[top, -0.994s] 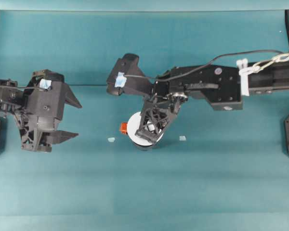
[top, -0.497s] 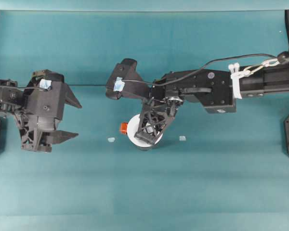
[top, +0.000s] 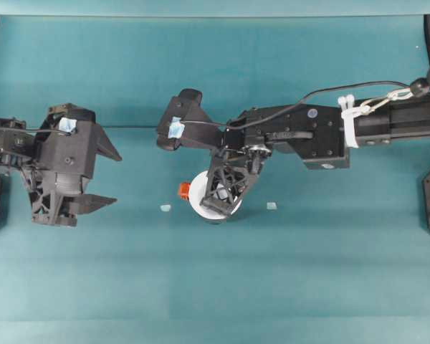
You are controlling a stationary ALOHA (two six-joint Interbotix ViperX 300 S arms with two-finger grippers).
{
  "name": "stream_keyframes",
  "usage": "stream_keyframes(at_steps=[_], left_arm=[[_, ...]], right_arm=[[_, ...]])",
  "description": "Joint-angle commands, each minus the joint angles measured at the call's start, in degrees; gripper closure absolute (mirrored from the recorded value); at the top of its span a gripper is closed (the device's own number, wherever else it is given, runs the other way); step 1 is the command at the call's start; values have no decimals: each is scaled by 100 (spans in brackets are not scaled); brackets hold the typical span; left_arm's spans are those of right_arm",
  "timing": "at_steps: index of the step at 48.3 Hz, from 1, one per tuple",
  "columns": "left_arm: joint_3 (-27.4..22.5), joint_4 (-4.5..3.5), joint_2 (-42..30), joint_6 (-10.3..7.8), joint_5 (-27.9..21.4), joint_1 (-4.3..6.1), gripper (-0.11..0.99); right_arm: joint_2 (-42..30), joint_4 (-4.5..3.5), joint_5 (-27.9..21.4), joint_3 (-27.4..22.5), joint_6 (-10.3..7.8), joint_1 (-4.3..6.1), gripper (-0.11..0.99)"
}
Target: Put the paper cup into the moved red handle cup holder.
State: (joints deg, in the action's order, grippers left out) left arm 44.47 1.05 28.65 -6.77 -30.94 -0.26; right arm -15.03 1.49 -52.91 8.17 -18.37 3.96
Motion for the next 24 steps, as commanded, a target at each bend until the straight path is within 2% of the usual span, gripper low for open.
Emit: stream_keyframes(at_steps=[1,7,11,14,24], left_arm=[[-105,9,26,9,35,18,-3],[-105,9,26,9,44,18,-3],[-105,9,26,9,44,18,-3],[-105,9,26,9,44,9,-3],[-105,9,26,9,53,18,-3]], right_arm=[[105,18,44,-26,105,-35,97],[105,88,53,-35,158,-35,91],[105,97,35,-26,167,-35,79],[105,97,26,-26,167,-35,65],[176,88,53,-44,158,-35,5]])
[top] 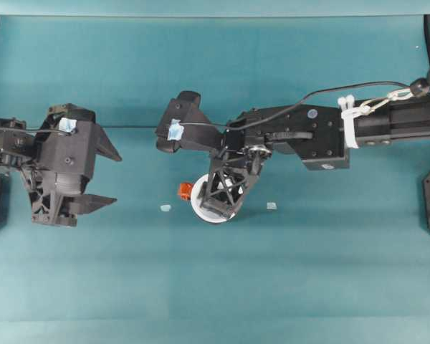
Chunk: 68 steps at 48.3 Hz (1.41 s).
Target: Put the paper cup into the moved red handle cup holder.
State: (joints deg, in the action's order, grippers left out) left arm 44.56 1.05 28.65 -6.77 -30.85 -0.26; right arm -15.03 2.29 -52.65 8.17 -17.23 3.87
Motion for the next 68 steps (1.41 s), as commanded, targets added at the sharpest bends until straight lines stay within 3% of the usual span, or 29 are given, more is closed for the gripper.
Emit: stream_keyframes(at_steps=[1,6,16,26,31,47,68], left_arm=[[-114,9,35,9,44,18,-3],[-114,9,35,9,44,18,-3],[-114,9,35,26,44,18,-3],[-105,9,53,360,44,9,-3],[-97,9,62,439,53,18,-3],[-105,0,53,422,176,18,-3],[-88,9,70,396,176,9,-3]], right_arm=[[176,9,26,-44,44,-18,4],[211,9,9,-62,44,-18,10],[475,-62,-88,-220,44,-9,10],[1020,-211,-211,-316,53,9,10],[1283,-264,-246,-290,53,9,10],[1854,-264,-176,-149,229,-44,10],[1934,-255,-167,-88,352,-97,10]])
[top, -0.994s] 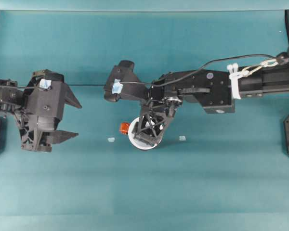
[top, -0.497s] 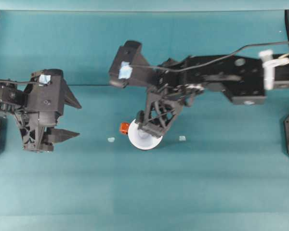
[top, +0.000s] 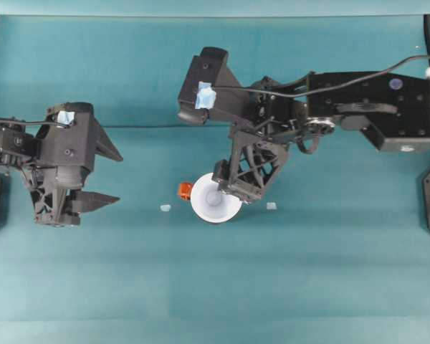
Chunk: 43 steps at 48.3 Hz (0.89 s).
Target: Put the paper cup into the moved red handle cup holder.
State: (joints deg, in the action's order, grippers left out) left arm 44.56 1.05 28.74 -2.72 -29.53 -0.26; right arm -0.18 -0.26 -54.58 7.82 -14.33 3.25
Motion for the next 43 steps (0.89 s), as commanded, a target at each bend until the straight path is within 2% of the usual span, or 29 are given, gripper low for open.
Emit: stream_keyframes(at_steps=[1,43], left_arm=[[-88,9,62,-9,44,18,-3],[-88,9,62,-9,44,18,-3]], right_arm=[[448,-9,26,-53,53,-35,10],[422,0,35,-53,0,-44,10]])
